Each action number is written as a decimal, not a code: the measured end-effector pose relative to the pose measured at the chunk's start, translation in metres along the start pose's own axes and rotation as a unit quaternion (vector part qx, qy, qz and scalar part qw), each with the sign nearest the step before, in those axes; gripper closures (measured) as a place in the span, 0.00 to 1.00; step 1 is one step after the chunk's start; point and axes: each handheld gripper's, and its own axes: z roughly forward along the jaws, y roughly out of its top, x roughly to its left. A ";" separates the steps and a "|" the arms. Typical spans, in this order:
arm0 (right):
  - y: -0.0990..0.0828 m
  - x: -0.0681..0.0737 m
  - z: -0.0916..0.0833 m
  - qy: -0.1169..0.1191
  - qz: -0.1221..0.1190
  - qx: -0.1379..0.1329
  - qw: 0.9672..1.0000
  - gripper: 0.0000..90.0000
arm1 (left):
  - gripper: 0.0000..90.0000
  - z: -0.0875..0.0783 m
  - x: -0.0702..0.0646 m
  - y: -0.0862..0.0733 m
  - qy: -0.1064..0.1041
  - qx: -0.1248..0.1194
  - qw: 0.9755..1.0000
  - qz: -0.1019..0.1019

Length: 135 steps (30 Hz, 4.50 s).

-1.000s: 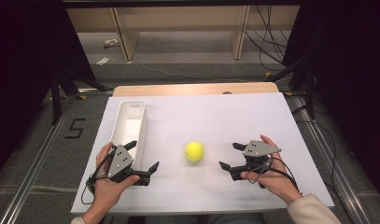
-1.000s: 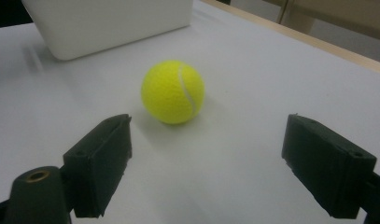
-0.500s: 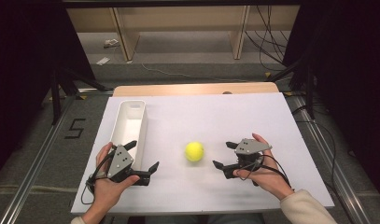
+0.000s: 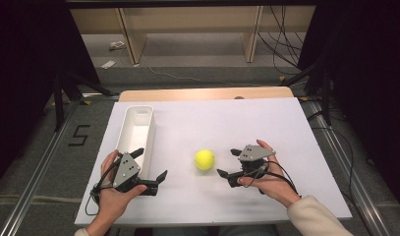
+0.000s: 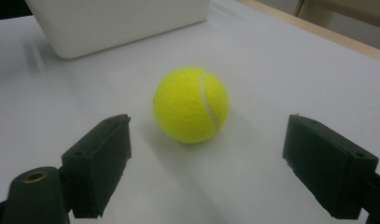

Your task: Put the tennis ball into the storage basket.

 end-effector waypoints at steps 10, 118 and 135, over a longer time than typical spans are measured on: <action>0.004 0.001 0.013 0.004 0.002 0.006 1.000 0.18 | 0.00 0.000 0.000 0.000 0.000 0.000 1.000 -0.001; 0.027 0.001 0.093 -0.005 -0.008 0.048 0.999 0.29 | 0.00 -0.002 -0.002 0.001 -0.004 -0.003 1.000 0.004; 0.043 0.000 0.085 0.002 -0.006 0.026 1.000 0.30 | 0.00 -0.003 -0.002 0.002 -0.001 -0.004 1.000 0.005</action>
